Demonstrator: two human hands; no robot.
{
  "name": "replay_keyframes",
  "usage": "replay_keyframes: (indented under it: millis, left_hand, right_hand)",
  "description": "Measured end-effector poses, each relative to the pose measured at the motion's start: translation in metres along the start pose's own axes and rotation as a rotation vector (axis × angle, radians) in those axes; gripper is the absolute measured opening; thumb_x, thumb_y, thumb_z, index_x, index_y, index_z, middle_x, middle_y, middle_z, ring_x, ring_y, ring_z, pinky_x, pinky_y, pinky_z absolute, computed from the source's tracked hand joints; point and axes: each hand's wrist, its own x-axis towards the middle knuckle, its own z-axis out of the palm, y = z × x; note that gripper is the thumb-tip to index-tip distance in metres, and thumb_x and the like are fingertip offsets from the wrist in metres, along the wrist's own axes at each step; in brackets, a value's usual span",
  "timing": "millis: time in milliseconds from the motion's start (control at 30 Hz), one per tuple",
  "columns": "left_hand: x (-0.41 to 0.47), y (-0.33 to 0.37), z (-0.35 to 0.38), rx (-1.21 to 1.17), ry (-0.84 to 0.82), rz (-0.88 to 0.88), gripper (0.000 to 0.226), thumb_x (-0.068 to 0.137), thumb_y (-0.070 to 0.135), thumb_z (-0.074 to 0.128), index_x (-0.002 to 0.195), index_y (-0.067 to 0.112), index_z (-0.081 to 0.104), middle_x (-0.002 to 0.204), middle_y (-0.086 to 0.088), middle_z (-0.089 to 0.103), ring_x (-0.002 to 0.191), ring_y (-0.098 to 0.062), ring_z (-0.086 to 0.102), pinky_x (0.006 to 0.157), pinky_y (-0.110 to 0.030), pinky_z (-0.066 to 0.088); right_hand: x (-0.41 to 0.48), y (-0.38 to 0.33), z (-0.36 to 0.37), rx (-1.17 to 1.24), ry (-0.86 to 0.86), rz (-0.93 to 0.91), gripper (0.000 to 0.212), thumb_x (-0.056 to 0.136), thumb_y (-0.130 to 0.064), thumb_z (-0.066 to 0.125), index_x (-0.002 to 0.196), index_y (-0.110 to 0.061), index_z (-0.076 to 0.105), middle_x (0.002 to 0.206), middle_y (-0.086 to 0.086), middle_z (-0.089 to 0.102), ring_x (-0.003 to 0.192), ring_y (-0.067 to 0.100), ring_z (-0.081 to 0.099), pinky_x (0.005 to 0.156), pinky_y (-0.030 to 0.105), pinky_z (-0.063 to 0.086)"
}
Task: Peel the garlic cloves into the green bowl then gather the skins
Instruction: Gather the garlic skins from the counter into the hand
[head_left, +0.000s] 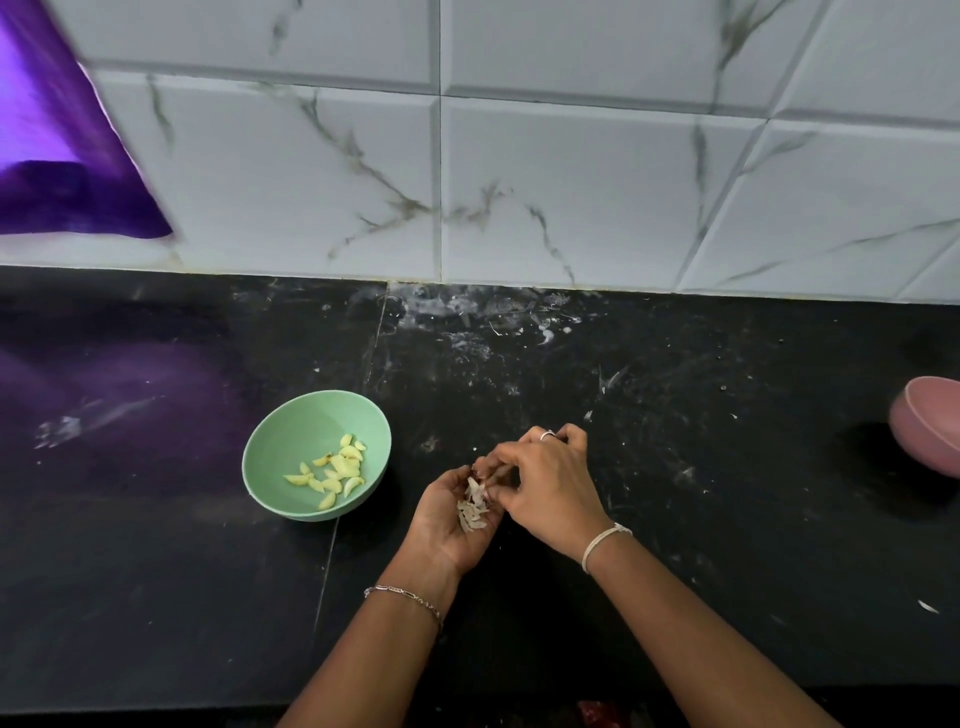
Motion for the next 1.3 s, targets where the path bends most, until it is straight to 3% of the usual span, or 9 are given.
replay_keyframes:
  millis: [133, 333, 533, 700, 833, 967, 1067, 1167, 1300]
  left_hand:
    - [-0.004, -0.003, 0.003, 0.014, -0.008, -0.021, 0.039, 0.099, 0.014, 0.032, 0.088, -0.008, 0.063, 0.085, -0.021, 0.068, 0.075, -0.029, 0.070, 0.065, -0.039, 0.059]
    - [0.002, 0.000, -0.004, -0.002, 0.018, -0.006, 0.030, 0.098, 0.013, 0.036, 0.106, -0.006, 0.058, 0.096, -0.016, 0.062, 0.084, -0.021, 0.061, 0.071, -0.033, 0.058]
    - [-0.002, 0.000, -0.003, 0.034, 0.012, 0.001, 0.034, 0.098, 0.012, 0.034, 0.096, -0.007, 0.062, 0.090, -0.019, 0.066, 0.078, -0.024, 0.066, 0.063, -0.031, 0.060]
    - [-0.003, 0.001, -0.003, -0.009, 0.031, -0.004, 0.033, 0.097, 0.012, 0.034, 0.096, -0.006, 0.061, 0.092, -0.018, 0.065, 0.087, -0.023, 0.062, 0.090, -0.029, 0.050]
    - [-0.007, 0.004, -0.003, -0.043, 0.086, 0.035, 0.029, 0.098, 0.011, 0.037, 0.090, -0.004, 0.061, 0.084, -0.015, 0.065, 0.079, -0.021, 0.063, 0.065, -0.033, 0.059]
    - [-0.015, 0.010, -0.005, -0.035, 0.183, 0.104, 0.027, 0.097, 0.010, 0.040, 0.078, 0.003, 0.057, 0.066, -0.006, 0.060, 0.069, -0.014, 0.058, 0.053, -0.026, 0.057]
    - [-0.019, 0.017, -0.010, -0.020, 0.223, 0.143, 0.028, 0.097, 0.013, 0.040, 0.075, 0.007, 0.055, 0.061, -0.003, 0.056, 0.064, -0.012, 0.053, 0.052, -0.022, 0.053]
    - [-0.024, 0.023, -0.015, -0.020, 0.235, 0.164, 0.027, 0.095, 0.012, 0.039, 0.071, 0.009, 0.051, 0.058, -0.002, 0.051, 0.060, -0.012, 0.048, 0.056, -0.022, 0.046]
    - [-0.028, 0.028, -0.023, -0.004, 0.215, 0.161, 0.027, 0.092, 0.014, 0.036, 0.066, 0.013, 0.043, 0.057, 0.000, 0.041, 0.053, -0.011, 0.037, 0.052, -0.019, 0.032]
  right_hand:
    - [-0.001, -0.004, -0.002, -0.021, -0.007, 0.005, 0.017, 0.077, -0.040, 0.074, 0.091, -0.033, 0.068, 0.082, -0.016, 0.065, 0.096, 0.002, 0.049, 0.088, 0.029, 0.016]
    - [-0.002, -0.005, -0.002, -0.006, -0.049, -0.030, 0.019, 0.095, -0.031, 0.055, 0.106, -0.037, 0.070, 0.103, -0.017, 0.067, 0.107, 0.006, 0.048, 0.085, 0.029, 0.012]
    - [-0.001, -0.005, -0.002, 0.036, -0.042, 0.005, 0.019, 0.086, -0.034, 0.066, 0.104, -0.038, 0.065, 0.087, -0.017, 0.069, 0.102, 0.002, 0.051, 0.090, 0.030, 0.016]
    - [-0.001, -0.007, -0.002, 0.088, -0.021, 0.058, 0.016, 0.079, -0.037, 0.072, 0.093, -0.036, 0.066, 0.084, -0.019, 0.065, 0.094, 0.000, 0.048, 0.095, 0.035, 0.023]
    - [-0.001, 0.000, -0.006, 0.245, -0.052, 0.136, 0.004, 0.087, -0.039, 0.066, 0.088, -0.039, 0.070, 0.096, -0.022, 0.056, 0.100, -0.002, 0.050, 0.096, 0.034, 0.021]
    - [-0.013, 0.013, -0.007, 0.319, 0.014, 0.281, 0.026, 0.073, -0.042, 0.080, 0.067, -0.036, 0.056, 0.086, -0.016, 0.059, 0.086, -0.003, 0.053, 0.091, 0.032, 0.026]
    - [-0.033, 0.022, -0.001, 0.184, -0.037, 0.248, 0.010, 0.085, -0.038, 0.069, 0.091, -0.039, 0.061, 0.103, -0.021, 0.053, 0.105, 0.001, 0.049, 0.103, 0.035, 0.026]
    - [-0.066, 0.025, 0.015, 0.011, -0.234, 0.082, 0.037, 0.096, -0.048, 0.047, 0.134, -0.048, 0.047, 0.145, -0.013, 0.032, 0.139, 0.011, 0.023, 0.111, 0.043, 0.014]
    - [-0.105, 0.023, 0.041, -0.211, -0.375, -0.176, 0.052, 0.096, -0.066, 0.026, 0.146, -0.054, 0.021, 0.163, 0.002, 0.004, 0.148, 0.026, 0.011, 0.110, 0.053, 0.011]
